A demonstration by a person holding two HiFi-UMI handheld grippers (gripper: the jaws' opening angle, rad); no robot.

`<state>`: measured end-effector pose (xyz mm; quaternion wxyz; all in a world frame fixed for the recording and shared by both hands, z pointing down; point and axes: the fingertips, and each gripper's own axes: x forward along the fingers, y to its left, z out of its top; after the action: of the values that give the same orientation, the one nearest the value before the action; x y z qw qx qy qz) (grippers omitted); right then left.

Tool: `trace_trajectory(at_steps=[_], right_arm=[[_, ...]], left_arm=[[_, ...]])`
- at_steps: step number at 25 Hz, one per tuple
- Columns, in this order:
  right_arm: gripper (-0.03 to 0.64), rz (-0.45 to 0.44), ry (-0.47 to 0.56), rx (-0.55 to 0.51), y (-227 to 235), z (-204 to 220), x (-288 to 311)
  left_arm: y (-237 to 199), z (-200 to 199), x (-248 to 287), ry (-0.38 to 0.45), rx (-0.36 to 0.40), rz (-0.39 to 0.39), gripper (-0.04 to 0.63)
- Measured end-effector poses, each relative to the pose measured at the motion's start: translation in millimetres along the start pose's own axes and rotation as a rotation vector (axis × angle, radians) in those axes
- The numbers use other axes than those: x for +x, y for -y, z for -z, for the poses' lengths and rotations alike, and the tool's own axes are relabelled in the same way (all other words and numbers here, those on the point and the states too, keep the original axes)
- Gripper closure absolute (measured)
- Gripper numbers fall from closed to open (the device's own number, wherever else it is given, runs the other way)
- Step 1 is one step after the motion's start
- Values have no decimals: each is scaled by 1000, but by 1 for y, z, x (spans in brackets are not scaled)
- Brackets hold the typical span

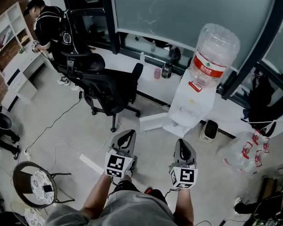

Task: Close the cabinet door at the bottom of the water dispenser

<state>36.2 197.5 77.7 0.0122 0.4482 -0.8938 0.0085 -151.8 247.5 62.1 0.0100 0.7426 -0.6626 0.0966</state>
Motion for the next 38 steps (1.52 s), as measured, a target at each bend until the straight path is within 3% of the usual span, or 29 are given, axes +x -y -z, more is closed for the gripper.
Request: trace_trajectory(at_steps=[7,19,29,38], right_arm=[[600,22,-37,23,-12,-1,84],[600,138,-128,57,-13,31,174],[600,187,-186,83,-9,73,216],[600,171,-228,111,5,139,243]], left_arm=[[-61,-5,63,-31,-14,50,572],[-126,29,154,-107,-8,184,572],[-140,73,207,-146,-2,273,572],[-142,136,243,-193,-24,259,572]])
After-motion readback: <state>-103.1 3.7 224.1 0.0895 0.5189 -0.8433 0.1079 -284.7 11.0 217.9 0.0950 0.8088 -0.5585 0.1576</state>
